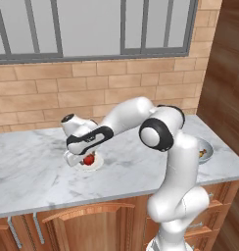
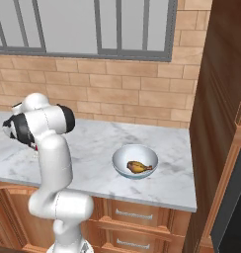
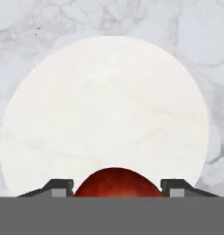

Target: Remove the apple from the bowl and place it on the small plate. Then place the bowl with only the chicken drumstick in the microwave, close the door, and press the start button to microwave the chicken drumstick.

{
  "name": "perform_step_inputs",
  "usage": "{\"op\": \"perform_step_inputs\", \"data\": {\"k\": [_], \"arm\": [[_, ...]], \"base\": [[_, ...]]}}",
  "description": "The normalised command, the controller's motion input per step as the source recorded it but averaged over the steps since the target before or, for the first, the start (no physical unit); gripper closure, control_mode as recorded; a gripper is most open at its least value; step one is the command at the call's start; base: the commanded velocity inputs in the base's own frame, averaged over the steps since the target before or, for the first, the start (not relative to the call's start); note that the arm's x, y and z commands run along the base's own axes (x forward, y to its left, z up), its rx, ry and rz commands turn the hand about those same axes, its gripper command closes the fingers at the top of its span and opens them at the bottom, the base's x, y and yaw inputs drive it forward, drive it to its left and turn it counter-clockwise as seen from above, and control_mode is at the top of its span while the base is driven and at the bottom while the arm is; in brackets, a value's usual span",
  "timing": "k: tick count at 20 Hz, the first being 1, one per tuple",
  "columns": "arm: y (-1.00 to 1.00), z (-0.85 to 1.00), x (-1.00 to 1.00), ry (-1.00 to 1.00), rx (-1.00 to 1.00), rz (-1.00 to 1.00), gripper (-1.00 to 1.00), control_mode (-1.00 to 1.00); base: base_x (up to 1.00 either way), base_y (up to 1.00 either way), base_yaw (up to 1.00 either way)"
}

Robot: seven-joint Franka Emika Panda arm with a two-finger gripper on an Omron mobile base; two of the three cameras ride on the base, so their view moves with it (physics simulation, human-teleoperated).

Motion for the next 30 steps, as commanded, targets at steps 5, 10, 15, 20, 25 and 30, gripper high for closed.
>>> {"op": "perform_step_inputs", "data": {"k": [5, 10, 15, 20, 25, 30], "arm": [[-0.4, 0.0, -0.07, -0.04, 0.07, 0.01, -1.0, -1.0], [-0.16, 0.07, -0.27, -0.08, 0.05, 0.03, -1.0, -1.0], [-0.06, 0.78, -0.5, -0.26, 0.04, 0.12, -1.0, -1.0], [-0.6, 0.78, -0.6, -0.28, 0.11, 0.0, -1.0, -1.0], [-1.0, 0.66, -0.24, -0.09, 0.21, -0.11, -1.0, -1.0], [-1.0, 0.33, -0.04, -0.03, 0.0, -0.07, -1.0, -1.0]], "base": [[0.0, 0.0, 0.0], [0.0, 0.0, 0.0], [0.0, 0.0, 0.0], [0.0, 0.0, 0.0], [0.0, 0.0, 0.0], [0.0, 0.0, 0.0]]}}
